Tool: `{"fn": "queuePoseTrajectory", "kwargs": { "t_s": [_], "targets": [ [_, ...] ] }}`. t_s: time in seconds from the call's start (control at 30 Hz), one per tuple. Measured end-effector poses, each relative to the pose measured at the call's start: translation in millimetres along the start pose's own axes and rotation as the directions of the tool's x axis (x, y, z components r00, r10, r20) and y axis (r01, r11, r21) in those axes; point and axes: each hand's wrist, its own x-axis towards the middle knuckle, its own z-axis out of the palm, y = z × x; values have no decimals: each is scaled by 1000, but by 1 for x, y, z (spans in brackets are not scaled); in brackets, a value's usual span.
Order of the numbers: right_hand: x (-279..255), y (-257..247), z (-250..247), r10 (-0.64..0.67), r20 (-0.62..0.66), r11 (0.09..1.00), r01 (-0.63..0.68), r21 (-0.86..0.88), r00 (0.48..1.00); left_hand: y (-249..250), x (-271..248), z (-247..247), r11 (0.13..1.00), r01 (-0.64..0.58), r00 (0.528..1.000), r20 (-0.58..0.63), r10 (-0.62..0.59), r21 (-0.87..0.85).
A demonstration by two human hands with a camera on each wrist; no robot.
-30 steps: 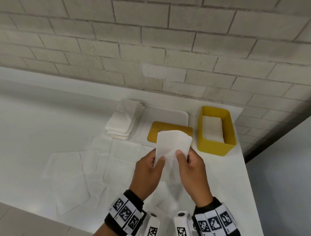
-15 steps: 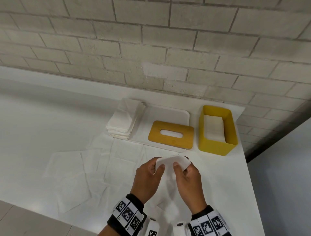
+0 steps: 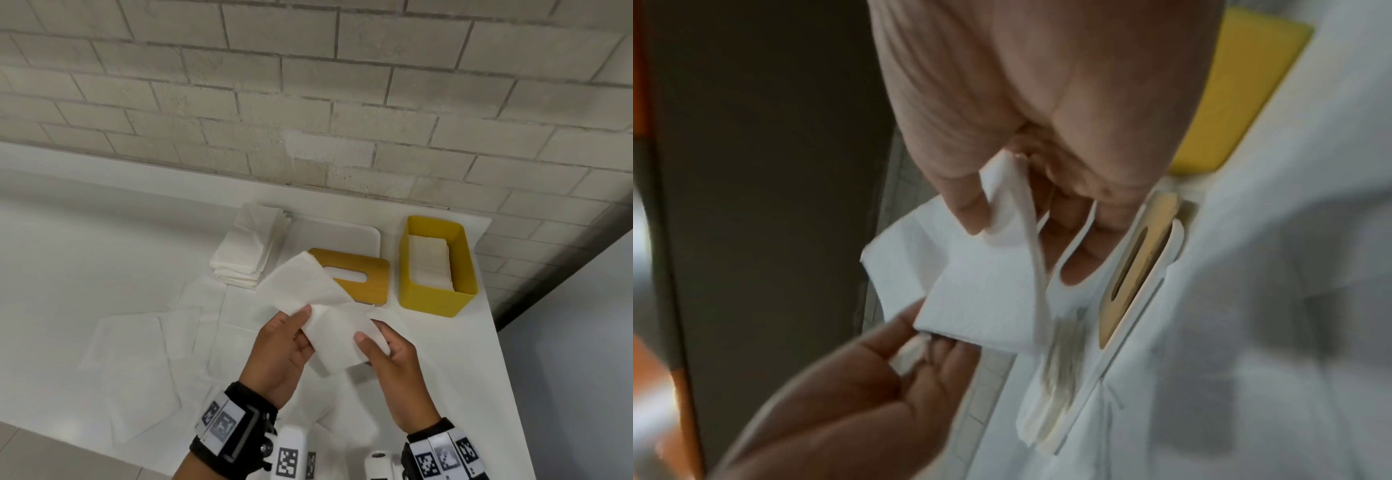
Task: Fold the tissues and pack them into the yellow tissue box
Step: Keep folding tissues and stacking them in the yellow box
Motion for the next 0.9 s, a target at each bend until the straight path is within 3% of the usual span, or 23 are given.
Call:
{"fn": "queuePoseTrajectory", "kwargs": {
  "t_s": [0.13,0.3,0.5,0.6,0.67,0.73,0.8,0.83,0.9],
  "targets": [
    [-1,-7,9,116,28,927,-119,355,993,-4,3,-1,988,63,998,3,-63,-138],
    [0,-6,9,155,14,911,-148,386,988,-5,7,-9,990,40,999,-24,-44,-136],
    [2,-11,-13,214,30,855,-202,477,976,10,17,-32,989,-119,982,-159,103,-91],
    [19,-27,-40,216,-116,788,-103,607,969,19,16,-49,983,-186,967,-178,183,2],
    [34,-35,-62,225,-255,767,-9,642,941,18,13,-63,966,-178,966,-155,209,189],
    [50,-33,-80,260,-357,745,49,665,897,9,9,-80,857,-167,964,-102,247,488],
    [65,-28,-90,295,-413,734,73,676,862,-4,6,-97,605,-194,951,-2,308,772],
    [72,-27,-92,306,-432,728,84,680,848,-8,4,-103,494,-197,945,29,327,847],
    [85,-28,-93,321,-468,717,112,688,823,-13,-2,-109,406,-191,939,47,340,894]
  ]
}}
